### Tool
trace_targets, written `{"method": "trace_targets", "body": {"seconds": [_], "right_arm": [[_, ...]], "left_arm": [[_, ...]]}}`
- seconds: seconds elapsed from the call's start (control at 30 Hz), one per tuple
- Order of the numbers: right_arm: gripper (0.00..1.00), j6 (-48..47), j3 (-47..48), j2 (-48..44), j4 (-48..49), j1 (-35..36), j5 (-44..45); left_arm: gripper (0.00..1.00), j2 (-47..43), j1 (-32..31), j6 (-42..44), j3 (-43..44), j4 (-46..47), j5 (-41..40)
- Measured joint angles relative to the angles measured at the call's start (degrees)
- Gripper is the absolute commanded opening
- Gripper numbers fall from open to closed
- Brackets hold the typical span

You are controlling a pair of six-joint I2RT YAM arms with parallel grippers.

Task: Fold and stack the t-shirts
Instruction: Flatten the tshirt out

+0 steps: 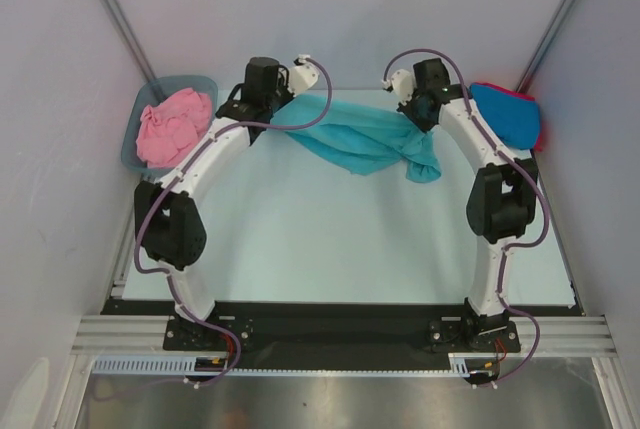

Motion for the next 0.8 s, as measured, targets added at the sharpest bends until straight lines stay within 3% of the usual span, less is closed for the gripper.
{"method": "trace_targets", "body": {"seconds": [0.47, 0.67, 0.8], "right_arm": [[0.02, -3.21, 4.96, -6.14, -20.48, -4.96, -22.93], [0.01, -6.80, 15.21, -3.52, -29.86, -6.82, -34.82], [0.01, -8.79, 10.69, -4.37, -31.85, -6.56, -40.26]], "left_arm": [[0.00, -16.81, 0.66, 7.48, -7.78, -26.18, 16.39], [0.00, -19.19, 0.87, 9.57, -0.52, -39.21, 26.36], [0.00, -19.82, 0.87, 11.54, 1.88, -46.12, 32.59]]}}
